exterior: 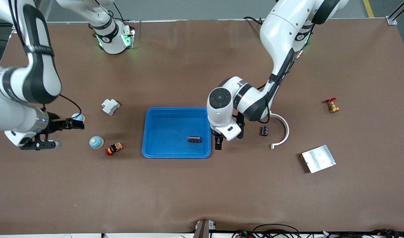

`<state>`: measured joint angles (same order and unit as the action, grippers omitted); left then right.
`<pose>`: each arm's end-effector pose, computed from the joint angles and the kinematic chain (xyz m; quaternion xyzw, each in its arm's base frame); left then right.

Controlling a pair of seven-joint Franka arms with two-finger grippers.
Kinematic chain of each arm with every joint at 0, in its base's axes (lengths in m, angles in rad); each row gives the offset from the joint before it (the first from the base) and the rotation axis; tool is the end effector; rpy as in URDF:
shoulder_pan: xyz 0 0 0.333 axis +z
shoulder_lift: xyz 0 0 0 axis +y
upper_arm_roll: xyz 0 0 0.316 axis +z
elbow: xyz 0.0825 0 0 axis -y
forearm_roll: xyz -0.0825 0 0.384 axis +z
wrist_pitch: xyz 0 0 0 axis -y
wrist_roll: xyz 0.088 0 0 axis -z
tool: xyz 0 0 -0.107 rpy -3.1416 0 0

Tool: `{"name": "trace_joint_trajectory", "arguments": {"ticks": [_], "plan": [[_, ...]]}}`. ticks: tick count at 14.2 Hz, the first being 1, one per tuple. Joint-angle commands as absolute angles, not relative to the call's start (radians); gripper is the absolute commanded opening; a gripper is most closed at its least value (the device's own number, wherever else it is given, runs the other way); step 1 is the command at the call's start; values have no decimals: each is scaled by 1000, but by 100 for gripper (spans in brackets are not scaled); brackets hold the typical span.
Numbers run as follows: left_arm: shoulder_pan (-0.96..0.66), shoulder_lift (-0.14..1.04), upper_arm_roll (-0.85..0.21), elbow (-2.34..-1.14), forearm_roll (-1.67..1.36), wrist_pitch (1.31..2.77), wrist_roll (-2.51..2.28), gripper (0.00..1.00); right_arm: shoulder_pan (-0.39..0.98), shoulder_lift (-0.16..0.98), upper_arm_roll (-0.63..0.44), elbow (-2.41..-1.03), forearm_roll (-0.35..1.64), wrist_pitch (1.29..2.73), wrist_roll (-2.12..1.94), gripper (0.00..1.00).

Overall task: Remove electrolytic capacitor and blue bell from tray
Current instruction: 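Move the left gripper to the other capacitor while the right gripper withdraws, then grasp the second black capacitor in the tray with the left gripper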

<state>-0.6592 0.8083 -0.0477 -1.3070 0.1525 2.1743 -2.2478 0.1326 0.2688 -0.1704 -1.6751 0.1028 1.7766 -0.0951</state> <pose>0.5804 -0.4768 0.2623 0.7394 0.6710 0.0496 0.0255 0.6200 -0.0062 0.4347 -0.9962 -0.0151 0.0794 0.0319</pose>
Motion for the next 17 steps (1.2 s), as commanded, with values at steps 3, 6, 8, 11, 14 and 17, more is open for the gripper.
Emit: {"name": "trace_joint_trajectory", "arguments": {"ticks": [3, 6, 8, 11, 14, 17], "plan": [[-713, 913, -32, -1187, 149, 2158, -2276, 100, 22, 95, -49, -1628, -4, 1626, -61, 100], [-715, 937, -41, -1177, 141, 2212, -2276, 100, -3, 92, 21, -1504, -84, 1502, -43, 100], [-732, 948, -43, -1175, 135, 2258, -2276, 100, -2, 81, 32, -1474, -71, 1470, 61, 100], [-758, 965, -41, -1169, 133, 2307, -2281, 100, 27, 83, 32, -1471, -52, 1468, 153, 100], [-781, 994, -35, -1166, 135, 2358, -2292, 100, 26, 84, 25, -1471, -51, 1471, 135, 100], [-787, 1005, -34, -1166, 135, 2373, -2290, 100, 23, 89, -12, -1468, -43, 1491, 129, 100]]}}
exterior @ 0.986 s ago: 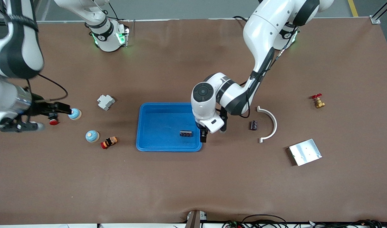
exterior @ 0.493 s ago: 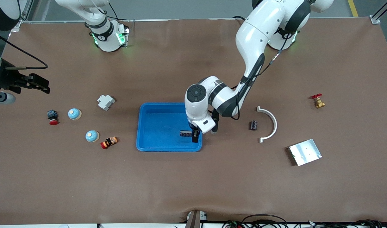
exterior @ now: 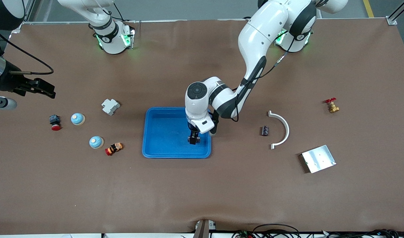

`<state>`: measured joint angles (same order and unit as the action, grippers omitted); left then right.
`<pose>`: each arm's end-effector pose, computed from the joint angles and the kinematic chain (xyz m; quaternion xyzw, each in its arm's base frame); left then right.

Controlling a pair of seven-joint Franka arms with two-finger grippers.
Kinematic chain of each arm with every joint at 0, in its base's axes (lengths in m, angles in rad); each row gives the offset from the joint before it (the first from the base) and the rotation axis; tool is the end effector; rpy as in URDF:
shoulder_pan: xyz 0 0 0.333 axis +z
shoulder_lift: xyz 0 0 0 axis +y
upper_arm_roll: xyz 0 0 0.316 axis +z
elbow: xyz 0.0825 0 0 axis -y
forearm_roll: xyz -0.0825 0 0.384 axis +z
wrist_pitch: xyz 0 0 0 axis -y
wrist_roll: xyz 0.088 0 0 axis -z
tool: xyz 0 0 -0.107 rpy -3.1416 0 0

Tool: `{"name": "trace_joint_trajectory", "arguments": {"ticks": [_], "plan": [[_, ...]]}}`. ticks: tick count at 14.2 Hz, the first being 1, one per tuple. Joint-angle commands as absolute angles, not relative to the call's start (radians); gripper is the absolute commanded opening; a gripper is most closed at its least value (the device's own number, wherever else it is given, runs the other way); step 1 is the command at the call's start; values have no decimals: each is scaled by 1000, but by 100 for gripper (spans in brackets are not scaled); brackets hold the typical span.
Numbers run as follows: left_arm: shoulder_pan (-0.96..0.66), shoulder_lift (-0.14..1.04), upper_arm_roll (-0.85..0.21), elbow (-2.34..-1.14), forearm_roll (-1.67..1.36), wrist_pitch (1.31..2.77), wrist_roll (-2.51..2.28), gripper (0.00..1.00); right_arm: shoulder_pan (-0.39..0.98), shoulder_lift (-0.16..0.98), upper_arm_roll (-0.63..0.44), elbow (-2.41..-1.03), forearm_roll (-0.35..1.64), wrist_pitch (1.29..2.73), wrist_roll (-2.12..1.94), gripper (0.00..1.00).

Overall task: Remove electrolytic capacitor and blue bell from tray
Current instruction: 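Grasp the second black capacitor in the tray with the left gripper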

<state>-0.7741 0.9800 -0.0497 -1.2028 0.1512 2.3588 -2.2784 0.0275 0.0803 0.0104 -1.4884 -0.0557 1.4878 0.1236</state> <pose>0.5368 -0.5599 0.1981 0.7669 0.6345 0.0400 0.0877 0.5703 0.0150 0.6111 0.9978 -0.0440 -0.0381 0.0306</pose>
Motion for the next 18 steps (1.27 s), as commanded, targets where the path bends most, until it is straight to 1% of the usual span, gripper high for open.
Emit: {"name": "trace_joint_trajectory", "arguments": {"ticks": [1, 4, 9, 13, 15, 18], "plan": [[-787, 1006, -34, -1166, 135, 2376, -2290, 100, 21, 89, -21, -1468, -41, 1506, 129, 100], [-785, 1020, -29, -1166, 135, 2407, -2290, 100, 18, 89, -49, -1463, -32, 1528, 127, 100], [-787, 1035, -20, -1166, 137, 2425, -2289, 100, -2, 91, -46, -1445, -35, 1519, 124, 100], [-819, 1035, 24, -1166, 138, 2428, -2286, 100, -3, 87, -49, -1427, -21, 1511, 118, 100], [-845, 1035, 55, -1167, 137, 2428, -2286, 100, -23, 81, -61, -1427, -9, 1509, 31, 100], [-847, 1037, 52, -1166, 137, 2430, -2287, 100, -21, 78, -55, -1427, -24, 1486, -12, 100]]}}
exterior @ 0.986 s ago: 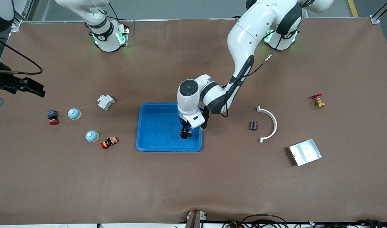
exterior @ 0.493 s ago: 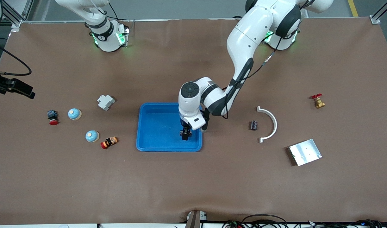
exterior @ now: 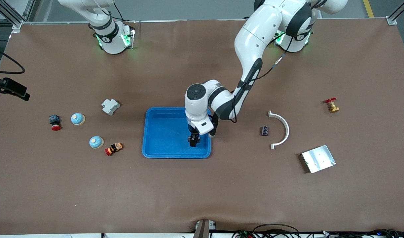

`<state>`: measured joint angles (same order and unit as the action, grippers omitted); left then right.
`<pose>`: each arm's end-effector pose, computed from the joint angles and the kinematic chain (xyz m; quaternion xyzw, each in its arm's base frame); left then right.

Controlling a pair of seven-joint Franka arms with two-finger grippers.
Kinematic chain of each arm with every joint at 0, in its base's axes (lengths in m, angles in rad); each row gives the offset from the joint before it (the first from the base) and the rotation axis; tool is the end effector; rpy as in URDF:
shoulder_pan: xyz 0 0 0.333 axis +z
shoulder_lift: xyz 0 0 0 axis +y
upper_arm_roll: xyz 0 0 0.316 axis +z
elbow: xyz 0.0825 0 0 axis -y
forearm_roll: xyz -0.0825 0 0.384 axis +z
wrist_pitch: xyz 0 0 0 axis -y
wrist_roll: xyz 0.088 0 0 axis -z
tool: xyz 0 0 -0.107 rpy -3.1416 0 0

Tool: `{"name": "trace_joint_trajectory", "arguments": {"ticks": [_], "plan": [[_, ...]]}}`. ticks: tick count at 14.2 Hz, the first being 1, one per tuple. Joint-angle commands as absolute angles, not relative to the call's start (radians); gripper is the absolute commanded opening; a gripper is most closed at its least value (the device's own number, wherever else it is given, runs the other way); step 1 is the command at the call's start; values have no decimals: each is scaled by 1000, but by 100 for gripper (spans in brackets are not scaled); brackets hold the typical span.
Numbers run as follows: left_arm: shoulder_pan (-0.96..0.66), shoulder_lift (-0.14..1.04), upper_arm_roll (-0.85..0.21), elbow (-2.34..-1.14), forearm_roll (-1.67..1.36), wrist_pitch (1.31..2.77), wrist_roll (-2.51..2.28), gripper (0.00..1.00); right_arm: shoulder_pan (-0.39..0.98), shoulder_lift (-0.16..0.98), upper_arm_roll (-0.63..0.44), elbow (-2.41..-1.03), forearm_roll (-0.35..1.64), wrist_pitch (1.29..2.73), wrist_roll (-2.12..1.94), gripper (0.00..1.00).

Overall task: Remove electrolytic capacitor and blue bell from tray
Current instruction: 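Grasp the second black capacitor in the tray with the left gripper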

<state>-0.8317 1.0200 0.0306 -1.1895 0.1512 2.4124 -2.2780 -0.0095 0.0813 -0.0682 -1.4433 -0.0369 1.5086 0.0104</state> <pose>0.5366 -0.5630 0.1786 0.7727 0.6230 0.0711 0.0987 0.5720 -0.0469 0.6332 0.9987 -0.0449 -0.0086 0.0209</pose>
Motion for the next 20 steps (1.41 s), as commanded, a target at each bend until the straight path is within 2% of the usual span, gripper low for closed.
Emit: {"name": "trace_joint_trajectory", "arguments": {"ticks": [1, 5, 8, 9, 10, 11, 12, 14, 20], "plan": [[-848, 1037, 52, -1166, 137, 2436, -2287, 100, -21, 78, -54, -1425, -26, 1486, -11, 100], [-848, 1055, 57, -1166, 137, 2448, -2290, 100, -25, 80, -60, -1425, -22, 1488, -17, 100], [-850, 1055, 60, -1166, 137, 2459, -2292, 84, -17, 81, -63, -1425, -18, 1488, -18, 100], [-851, 1055, 58, -1166, 137, 2459, -2292, 70, -15, 80, -63, -1425, -15, 1489, -18, 100], [-851, 1055, 58, -1166, 137, 2459, -2290, 45, -14, 81, -63, -1425, -17, 1489, -18, 100], [-851, 1055, 58, -1166, 137, 2457, -2280, 5, 0, 80, -66, -1425, -21, 1489, -17, 100], [-851, 1055, 58, -1167, 138, 2457, -2257, 0, 23, 80, -80, -1425, -26, 1488, -12, 100], [-851, 1048, 58, -1167, 140, 2450, -2234, 0, 96, 77, -164, -1425, -20, 1489, -9, 100], [-844, 951, 83, -1175, 169, 2346, -2114, 0, 49, 92, -157, -1404, -12, 1500, -20, 100]]}}
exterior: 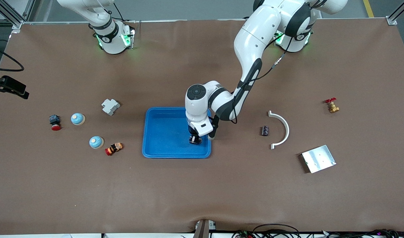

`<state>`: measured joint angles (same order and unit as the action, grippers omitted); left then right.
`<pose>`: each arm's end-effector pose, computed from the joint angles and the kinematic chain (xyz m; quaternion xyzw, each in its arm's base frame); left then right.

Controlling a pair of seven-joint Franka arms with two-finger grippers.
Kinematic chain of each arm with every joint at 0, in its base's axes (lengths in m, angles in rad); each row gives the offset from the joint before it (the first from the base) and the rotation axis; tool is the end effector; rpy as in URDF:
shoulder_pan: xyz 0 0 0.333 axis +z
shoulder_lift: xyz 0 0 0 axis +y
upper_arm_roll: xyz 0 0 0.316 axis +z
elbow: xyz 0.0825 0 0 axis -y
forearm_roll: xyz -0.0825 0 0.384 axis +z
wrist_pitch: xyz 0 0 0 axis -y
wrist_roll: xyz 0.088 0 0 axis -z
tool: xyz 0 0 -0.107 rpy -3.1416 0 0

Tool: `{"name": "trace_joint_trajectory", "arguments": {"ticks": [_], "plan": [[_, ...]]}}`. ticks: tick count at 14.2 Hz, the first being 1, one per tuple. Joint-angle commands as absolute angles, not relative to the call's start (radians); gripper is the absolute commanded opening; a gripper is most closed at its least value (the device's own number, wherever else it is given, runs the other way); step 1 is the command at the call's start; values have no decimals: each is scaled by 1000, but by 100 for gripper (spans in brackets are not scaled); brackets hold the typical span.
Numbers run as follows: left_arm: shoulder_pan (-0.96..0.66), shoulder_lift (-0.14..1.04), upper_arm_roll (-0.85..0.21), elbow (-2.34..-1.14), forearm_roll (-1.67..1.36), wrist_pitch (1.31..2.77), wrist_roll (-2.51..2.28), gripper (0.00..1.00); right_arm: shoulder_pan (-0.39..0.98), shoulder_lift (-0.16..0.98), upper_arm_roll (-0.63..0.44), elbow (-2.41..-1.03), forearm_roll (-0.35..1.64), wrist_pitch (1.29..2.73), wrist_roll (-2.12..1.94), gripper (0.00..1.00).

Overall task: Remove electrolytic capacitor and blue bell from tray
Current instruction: 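Lift the capacitor and carry it to the white arc bracket with the left gripper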

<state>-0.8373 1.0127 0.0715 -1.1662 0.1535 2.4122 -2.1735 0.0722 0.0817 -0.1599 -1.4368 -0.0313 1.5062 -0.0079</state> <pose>0.5535 -0.5561 0.1962 0.7983 0.5847 0.0968 0.1072 0.5714 -0.0495 0.6363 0.9989 -0.0406 -0.0067 0.0218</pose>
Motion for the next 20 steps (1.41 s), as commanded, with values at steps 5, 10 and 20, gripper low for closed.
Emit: {"name": "trace_joint_trajectory", "arguments": {"ticks": [5, 10, 20], "plan": [[-787, 853, 58, -1198, 137, 2232, -1795, 0, 20, 103, -106, -1385, -17, 1502, -23, 100], [-688, 757, 11, -1261, 92, 2037, -1279, 0, -27, 103, -87, -1385, 24, 1506, -21, 100], [-318, 341, -86, -1801, 104, 2100, -419, 0, -26, 100, -86, -1385, 35, 1499, -23, 100]]}}
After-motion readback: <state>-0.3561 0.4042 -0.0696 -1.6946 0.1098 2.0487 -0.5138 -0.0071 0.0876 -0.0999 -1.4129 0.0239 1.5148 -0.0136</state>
